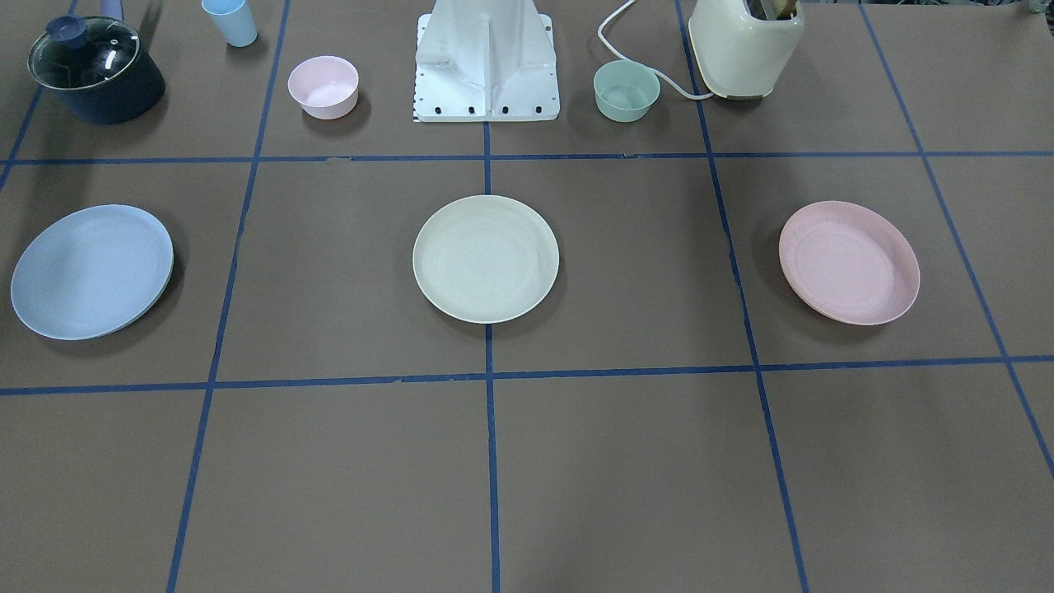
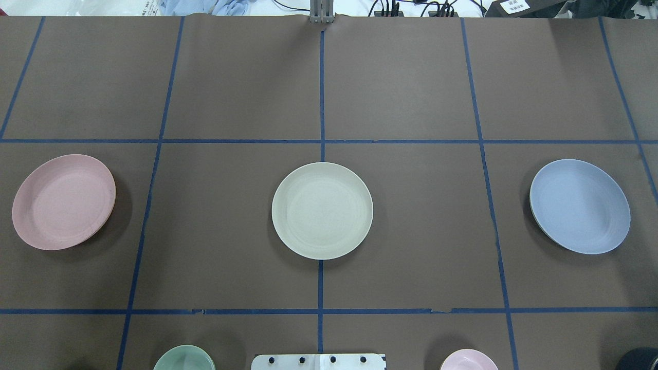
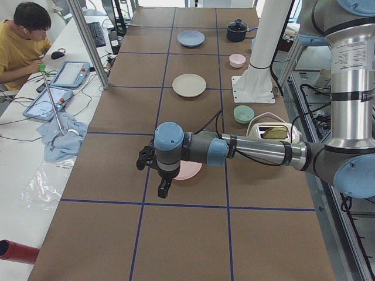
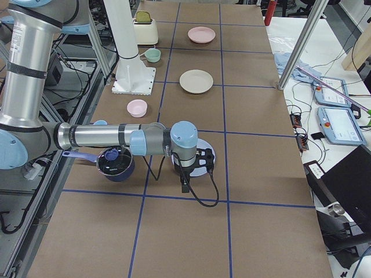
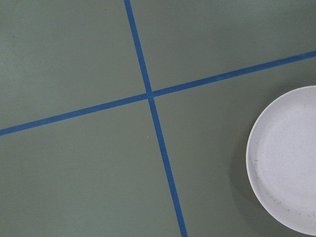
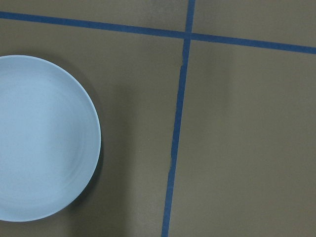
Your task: Stack three plates with pink and blue
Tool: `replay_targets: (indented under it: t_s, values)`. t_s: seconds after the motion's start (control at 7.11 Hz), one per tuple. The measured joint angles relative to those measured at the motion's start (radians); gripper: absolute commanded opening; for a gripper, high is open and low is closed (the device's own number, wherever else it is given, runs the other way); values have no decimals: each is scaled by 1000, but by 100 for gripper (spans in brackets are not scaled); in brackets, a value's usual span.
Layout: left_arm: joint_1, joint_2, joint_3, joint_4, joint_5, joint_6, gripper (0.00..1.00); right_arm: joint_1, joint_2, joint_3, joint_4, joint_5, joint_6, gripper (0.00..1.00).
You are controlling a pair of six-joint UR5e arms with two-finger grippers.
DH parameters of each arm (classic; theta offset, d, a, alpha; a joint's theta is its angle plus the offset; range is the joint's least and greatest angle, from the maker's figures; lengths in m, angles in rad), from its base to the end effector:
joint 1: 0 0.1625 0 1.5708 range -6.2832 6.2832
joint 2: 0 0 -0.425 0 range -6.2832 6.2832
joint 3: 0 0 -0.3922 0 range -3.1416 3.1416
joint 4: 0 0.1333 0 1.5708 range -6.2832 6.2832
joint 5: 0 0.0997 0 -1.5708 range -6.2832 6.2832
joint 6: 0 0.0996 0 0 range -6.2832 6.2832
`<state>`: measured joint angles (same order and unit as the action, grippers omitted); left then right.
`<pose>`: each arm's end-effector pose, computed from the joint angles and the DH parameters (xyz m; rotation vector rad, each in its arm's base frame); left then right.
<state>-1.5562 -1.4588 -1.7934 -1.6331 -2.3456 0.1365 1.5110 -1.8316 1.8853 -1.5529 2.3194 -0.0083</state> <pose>-0.0570 -0.4536 0.5945 0.2113 0.7627 0.2101 0.0423 -0.3899 0.6177 0.0489 -0.7500 -0.0917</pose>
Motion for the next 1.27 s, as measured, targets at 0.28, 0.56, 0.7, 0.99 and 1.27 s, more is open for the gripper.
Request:
replay_targets:
  t_s: [0.28, 0.56, 0.7, 0.99, 1.27]
  values:
    - [1, 0, -4, -23, -1, 0, 100, -1, 6, 2, 0, 0, 1, 100]
    - [2, -5, -32, -35, -1, -3, 100, -2, 53, 6, 56, 13, 6, 100]
    - [2, -10, -52, -72, -4, -8, 100, -3, 73, 6, 143, 30, 11, 100]
    - [3, -32, -40, -263, -7, -14, 100, -4, 84, -6, 320, 50, 15, 100]
    - [3, -62, 52, -439, -21, -28, 100, -5, 90, -38, 388, 76, 13, 100]
